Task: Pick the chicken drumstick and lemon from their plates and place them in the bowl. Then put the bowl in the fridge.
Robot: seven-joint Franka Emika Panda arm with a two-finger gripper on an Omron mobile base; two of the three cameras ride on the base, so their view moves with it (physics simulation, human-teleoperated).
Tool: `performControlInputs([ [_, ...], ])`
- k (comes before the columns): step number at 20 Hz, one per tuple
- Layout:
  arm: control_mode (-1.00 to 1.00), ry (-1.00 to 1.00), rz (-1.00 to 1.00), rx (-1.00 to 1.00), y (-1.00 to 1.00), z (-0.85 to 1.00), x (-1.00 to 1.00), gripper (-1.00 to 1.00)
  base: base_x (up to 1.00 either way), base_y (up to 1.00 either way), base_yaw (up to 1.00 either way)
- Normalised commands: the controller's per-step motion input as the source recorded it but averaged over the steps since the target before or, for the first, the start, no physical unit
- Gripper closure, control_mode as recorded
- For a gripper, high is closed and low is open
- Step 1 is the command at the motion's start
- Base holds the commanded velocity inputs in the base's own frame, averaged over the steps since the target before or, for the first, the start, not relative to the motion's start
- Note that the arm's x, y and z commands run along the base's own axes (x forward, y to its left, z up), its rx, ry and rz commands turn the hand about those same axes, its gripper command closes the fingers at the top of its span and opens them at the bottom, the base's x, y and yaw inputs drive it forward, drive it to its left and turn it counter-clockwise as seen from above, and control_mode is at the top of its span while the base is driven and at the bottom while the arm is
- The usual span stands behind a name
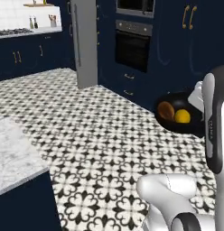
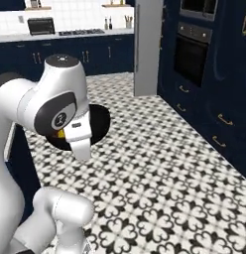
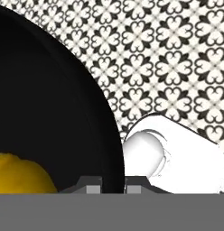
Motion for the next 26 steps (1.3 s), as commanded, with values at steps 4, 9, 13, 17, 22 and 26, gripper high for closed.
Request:
performControlInputs([
  [4, 1.00, 0.00, 0.00, 0.00, 0.00, 0.00, 0.00, 1.00, 0.51, -0.36, 0.75],
  [9, 1.00, 0.00, 0.00, 0.00, 0.00, 0.00, 0.00, 1.00, 0.91, -0.72, 0.49],
  [13, 1.00, 0.00, 0.00, 0.00, 0.00, 0.00, 0.00, 1.00, 1.00, -0.70, 0.43],
  [17, 1.00, 0.00, 0.00, 0.00, 0.00, 0.00, 0.00, 1.00, 1.00, -0.64, 0.37],
  [22, 1.00, 0.00, 0.00, 0.00, 0.00, 0.00, 0.00, 1.00, 1.00, -0.49, 0.26],
  [26, 1.00, 0.00, 0.00, 0.00, 0.00, 0.00, 0.00, 1.00, 1.00, -0.22, -0.04],
])
